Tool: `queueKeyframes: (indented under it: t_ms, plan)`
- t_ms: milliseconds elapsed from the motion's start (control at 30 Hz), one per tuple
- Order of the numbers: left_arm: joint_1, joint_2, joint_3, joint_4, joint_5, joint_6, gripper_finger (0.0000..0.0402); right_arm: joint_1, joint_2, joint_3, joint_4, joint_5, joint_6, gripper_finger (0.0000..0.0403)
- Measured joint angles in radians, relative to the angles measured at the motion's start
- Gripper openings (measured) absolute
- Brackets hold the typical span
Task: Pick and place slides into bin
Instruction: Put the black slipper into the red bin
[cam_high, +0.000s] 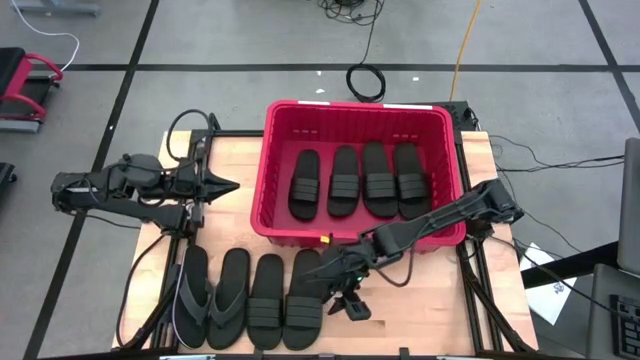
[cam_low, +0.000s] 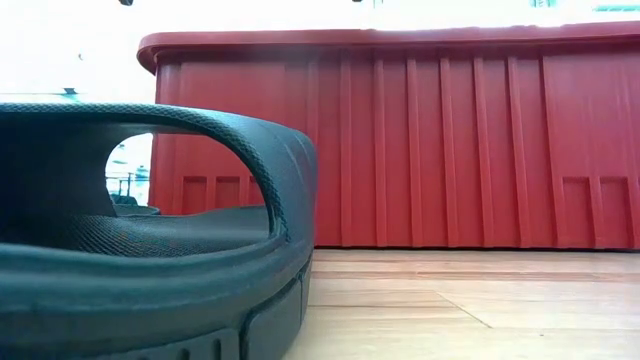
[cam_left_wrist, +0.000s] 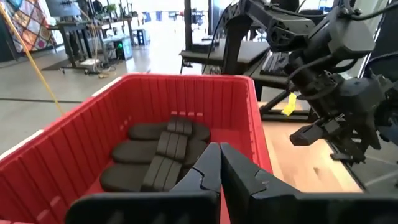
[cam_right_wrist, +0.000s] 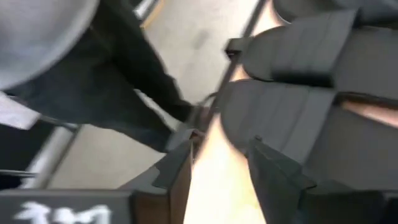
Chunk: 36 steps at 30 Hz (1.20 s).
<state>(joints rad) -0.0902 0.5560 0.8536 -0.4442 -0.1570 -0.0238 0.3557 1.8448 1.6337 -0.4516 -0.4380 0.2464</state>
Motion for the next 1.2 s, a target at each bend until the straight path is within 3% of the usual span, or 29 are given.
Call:
queueKeyframes:
  t_ms: [167,300,533,733,1000,1200]
  plan:
    - [0.0,0.008,0.0,-0.028,0.0,-0.013,0.0007,0.0,0.048,0.0,0.021,0.147,-0.108,0.0186]
    - [0.0,0.009,0.0,-0.033,0.0,-0.027,0.0021,-0.009,0.092,0.0,0.037,0.171,-0.152,0.0208]
    - [0.0,0.008,0.0,-0.036,0.0,-0.028,0.0025,-0.019,0.182,-0.006,0.091,0.143,-0.141,0.0217]
    - [0.0,0.008,0.0,-0.041,0.001,-0.03,0.0009,-0.033,0.267,-0.006,0.19,0.122,-0.029,0.0217]
    - [0.0,0.008,0.0,-0.052,0.002,0.0,0.001,-0.041,0.331,-0.006,0.261,-0.056,0.145,0.0217]
    - [0.0,0.015,0.0,-0.055,0.002,0.002,0.0027,-0.032,0.331,-0.006,0.256,-0.085,0.139,0.0195]
